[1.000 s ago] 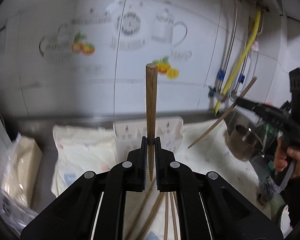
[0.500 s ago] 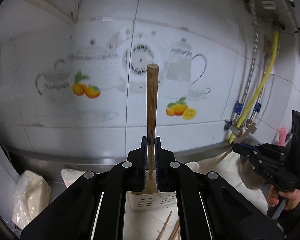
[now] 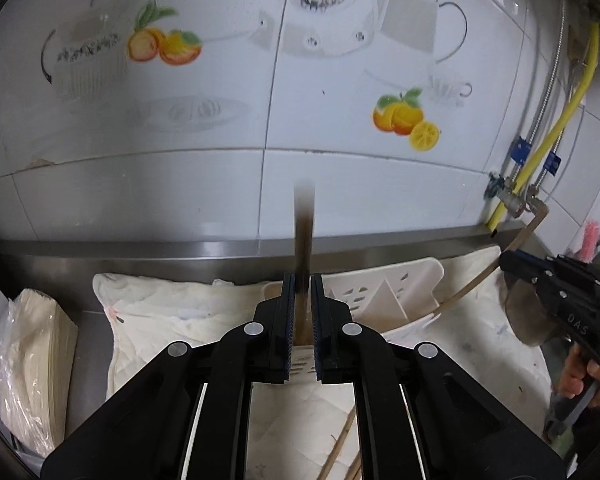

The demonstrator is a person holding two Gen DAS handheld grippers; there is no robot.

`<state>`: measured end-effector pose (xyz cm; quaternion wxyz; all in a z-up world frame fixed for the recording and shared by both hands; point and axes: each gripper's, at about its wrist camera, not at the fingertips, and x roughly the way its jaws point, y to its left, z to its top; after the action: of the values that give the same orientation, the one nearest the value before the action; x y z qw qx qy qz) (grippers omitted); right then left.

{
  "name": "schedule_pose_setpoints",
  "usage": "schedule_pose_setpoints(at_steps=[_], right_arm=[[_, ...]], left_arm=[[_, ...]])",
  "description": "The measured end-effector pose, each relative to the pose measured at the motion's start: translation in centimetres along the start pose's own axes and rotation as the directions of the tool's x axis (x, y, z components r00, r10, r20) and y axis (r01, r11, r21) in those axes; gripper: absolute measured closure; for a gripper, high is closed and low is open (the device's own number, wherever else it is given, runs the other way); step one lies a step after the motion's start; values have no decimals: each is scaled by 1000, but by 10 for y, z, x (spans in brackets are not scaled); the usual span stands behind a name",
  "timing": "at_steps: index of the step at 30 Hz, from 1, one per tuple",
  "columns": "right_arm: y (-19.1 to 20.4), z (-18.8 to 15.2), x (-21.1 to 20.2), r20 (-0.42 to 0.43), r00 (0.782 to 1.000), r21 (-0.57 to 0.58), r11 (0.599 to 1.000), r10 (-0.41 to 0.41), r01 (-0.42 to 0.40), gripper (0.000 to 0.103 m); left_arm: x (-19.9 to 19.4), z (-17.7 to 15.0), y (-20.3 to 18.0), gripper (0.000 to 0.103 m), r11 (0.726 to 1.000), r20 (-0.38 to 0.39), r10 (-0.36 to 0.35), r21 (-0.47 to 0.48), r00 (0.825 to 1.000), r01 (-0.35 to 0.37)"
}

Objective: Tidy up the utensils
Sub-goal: 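Lift both chopsticks upright and drop them into the white holder, opening both tools, then grasp another wooden chopstick with the left tool while the right tool grasps one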

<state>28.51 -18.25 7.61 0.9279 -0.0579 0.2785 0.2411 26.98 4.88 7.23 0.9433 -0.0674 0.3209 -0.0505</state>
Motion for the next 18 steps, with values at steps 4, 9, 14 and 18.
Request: schedule_pose_setpoints(at_steps=[4, 9, 14, 18], right_arm=[[0, 0, -4, 10, 1000, -5, 1000, -12, 12, 94], [-1, 1, -23, 53, 998, -11, 999, -36, 37, 81], [0, -5, -52, 98, 995, 1, 1000, -29, 29, 69], [5, -21, -70, 111, 994, 8, 1000, -21, 21, 61]], left_arm=[[1, -2, -1, 81, 1000, -1, 15, 3, 1000, -15], [-17, -1, -1, 53, 999, 35, 35, 8, 999, -35], [-42, -6, -8, 37, 998, 80, 43, 38, 996, -46], [-61, -25, -12, 32, 997, 100, 16, 69, 995, -23]])
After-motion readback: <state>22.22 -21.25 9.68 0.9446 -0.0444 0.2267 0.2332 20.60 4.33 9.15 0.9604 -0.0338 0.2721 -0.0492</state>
